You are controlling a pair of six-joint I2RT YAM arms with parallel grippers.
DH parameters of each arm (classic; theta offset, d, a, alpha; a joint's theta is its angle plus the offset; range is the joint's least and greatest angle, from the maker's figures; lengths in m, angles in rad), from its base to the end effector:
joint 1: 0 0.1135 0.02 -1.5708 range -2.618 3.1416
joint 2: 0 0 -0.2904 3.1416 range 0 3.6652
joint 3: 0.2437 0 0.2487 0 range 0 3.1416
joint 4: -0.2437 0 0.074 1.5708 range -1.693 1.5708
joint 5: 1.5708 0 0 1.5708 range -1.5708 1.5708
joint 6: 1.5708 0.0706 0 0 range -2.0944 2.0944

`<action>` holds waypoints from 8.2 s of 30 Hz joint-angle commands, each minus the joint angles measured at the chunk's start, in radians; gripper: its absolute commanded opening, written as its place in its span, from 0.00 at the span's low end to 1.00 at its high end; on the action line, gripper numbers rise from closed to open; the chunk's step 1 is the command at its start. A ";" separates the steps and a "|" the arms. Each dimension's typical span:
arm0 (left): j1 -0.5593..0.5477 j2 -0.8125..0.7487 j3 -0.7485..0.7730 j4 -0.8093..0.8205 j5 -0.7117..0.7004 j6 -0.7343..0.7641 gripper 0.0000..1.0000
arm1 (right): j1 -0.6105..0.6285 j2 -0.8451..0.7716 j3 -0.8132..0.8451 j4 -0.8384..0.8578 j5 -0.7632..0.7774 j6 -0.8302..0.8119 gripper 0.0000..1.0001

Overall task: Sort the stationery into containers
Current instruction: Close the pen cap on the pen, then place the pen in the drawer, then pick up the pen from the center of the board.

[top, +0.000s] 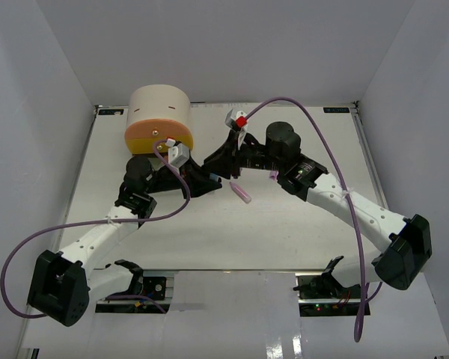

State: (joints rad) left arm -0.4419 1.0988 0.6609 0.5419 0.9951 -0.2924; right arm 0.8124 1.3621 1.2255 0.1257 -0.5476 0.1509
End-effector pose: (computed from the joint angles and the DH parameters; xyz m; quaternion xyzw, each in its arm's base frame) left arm 0.1951 -0.1578 0.3358 0.3975 0.5601 -0.5325 0.4946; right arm 0.2081 0.2731 0.4227 -0.4021 0.5856 0.4840 0.5110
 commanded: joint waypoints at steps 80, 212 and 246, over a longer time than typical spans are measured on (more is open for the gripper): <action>0.000 -0.024 0.085 -0.007 0.068 0.139 0.00 | -0.001 -0.055 -0.195 0.002 -0.095 0.033 0.12; 0.135 -0.336 0.143 -0.904 -0.903 -0.073 0.97 | -0.079 0.373 -0.273 -0.255 0.629 -0.254 0.52; -0.104 -0.140 0.060 -0.438 -0.864 -0.467 0.94 | 0.148 -0.095 -0.377 0.110 0.943 0.078 0.08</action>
State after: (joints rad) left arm -0.4839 0.9176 0.7025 -0.0044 0.2226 -0.7345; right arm 0.9245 1.2972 0.8265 0.1345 0.2829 0.1886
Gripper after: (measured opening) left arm 0.942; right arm 0.329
